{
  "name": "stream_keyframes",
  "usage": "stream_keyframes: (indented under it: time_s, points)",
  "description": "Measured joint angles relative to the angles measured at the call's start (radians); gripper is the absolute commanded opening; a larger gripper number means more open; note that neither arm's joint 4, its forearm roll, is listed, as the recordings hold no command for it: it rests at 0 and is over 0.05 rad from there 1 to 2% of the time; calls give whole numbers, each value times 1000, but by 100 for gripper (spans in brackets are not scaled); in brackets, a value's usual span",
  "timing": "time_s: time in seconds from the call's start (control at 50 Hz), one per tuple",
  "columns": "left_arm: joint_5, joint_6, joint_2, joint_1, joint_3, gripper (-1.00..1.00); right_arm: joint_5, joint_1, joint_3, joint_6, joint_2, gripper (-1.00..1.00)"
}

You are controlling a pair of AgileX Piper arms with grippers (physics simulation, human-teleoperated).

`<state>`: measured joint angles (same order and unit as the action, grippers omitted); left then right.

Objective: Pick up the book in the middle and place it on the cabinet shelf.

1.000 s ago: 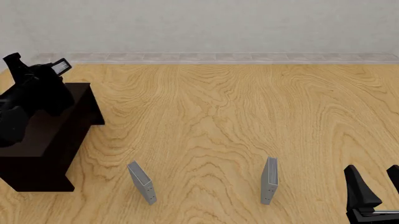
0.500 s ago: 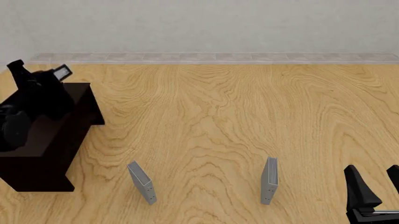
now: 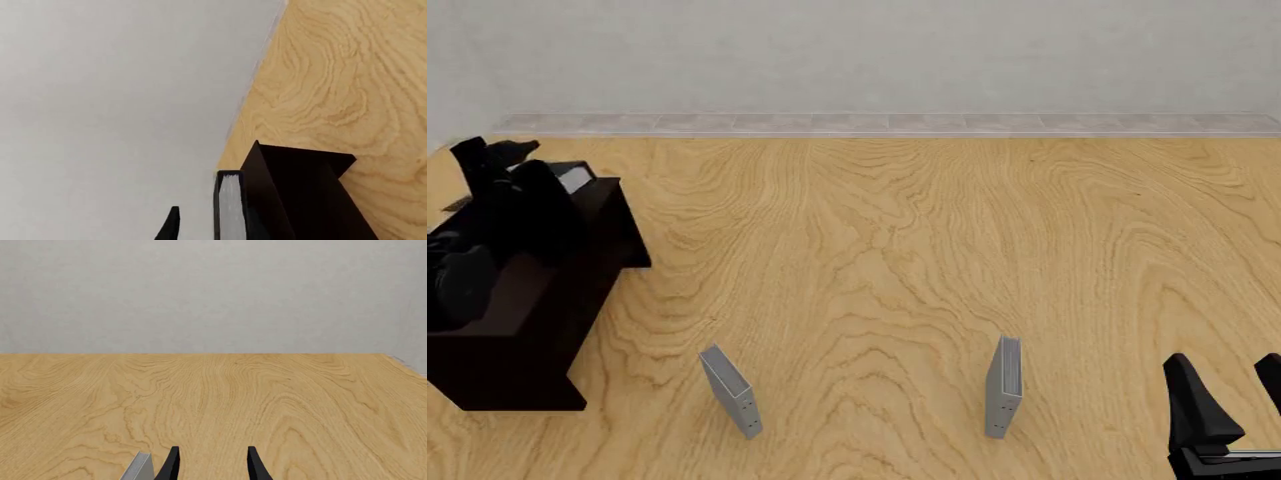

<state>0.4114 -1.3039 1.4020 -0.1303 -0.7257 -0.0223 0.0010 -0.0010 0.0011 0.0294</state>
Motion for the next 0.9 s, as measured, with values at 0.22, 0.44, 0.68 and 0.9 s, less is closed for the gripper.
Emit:
stream_keyframes:
  time_s: [0.22, 0.44, 0.68, 0.9]
  points:
    - [-83, 49, -84, 53, -11, 100, 0, 0, 0, 0, 0, 100]
    - [-186, 130, -199, 128, -39, 100, 0, 0, 0, 0, 0, 100]
    - [-257, 211, -291, 193, -54, 100, 0, 0, 0, 0, 0, 100]
    - [-281, 297, -363, 251, -32, 100, 0, 0, 0, 0, 0, 100]
